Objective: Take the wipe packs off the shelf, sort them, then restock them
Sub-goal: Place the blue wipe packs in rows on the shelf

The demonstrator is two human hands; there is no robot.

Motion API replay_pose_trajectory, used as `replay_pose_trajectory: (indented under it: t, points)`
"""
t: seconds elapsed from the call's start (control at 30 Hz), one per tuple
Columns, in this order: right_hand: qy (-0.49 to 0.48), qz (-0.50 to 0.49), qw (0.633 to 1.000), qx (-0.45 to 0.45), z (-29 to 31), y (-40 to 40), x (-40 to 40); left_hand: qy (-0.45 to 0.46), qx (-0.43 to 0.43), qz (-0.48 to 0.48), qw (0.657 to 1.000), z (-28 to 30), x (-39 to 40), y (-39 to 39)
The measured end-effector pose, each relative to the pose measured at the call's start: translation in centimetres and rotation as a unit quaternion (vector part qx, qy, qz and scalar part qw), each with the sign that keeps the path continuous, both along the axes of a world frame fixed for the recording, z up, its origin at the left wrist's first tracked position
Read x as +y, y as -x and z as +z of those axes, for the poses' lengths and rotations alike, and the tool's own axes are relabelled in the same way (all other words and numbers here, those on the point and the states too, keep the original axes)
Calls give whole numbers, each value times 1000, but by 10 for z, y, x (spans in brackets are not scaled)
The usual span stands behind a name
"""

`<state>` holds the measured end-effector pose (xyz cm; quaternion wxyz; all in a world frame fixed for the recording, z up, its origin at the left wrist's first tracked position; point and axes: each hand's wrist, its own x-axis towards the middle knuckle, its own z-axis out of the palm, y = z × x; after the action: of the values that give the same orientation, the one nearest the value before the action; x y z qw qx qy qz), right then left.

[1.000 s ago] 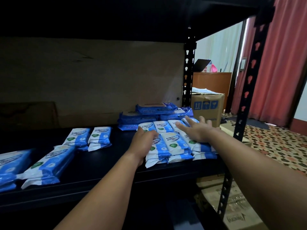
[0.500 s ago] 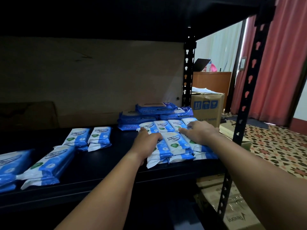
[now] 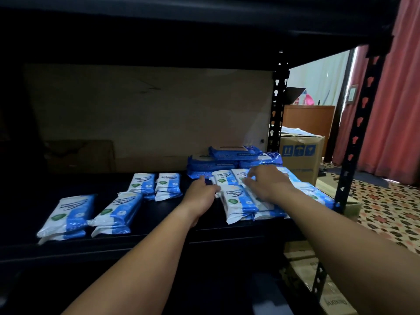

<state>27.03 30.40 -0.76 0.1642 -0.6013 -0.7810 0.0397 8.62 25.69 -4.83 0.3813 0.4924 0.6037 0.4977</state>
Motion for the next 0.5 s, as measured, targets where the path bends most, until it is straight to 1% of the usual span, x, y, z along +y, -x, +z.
replay_pose_trajectory:
  t: [0.1, 0.2, 0.33, 0.4, 0.5]
  points:
    - [-33, 43, 998, -14, 4, 41, -12, -13, 34, 49, 998, 9, -9, 35]
    - [-72, 104, 992, -11, 8, 83, -22, -48, 63, 84, 993, 21, -14, 70]
    - [-66, 181, 981, 16, 5, 135, -26, -84, 196, 187, 959, 39, -19, 119]
    - [-41, 208, 977, 17, -4, 158, -22, -71, 249, 212, 942, 43, -18, 140]
    - [-9, 231, 973, -1, -22, 181, -12, 12, 335, 199, 921, 44, -12, 165]
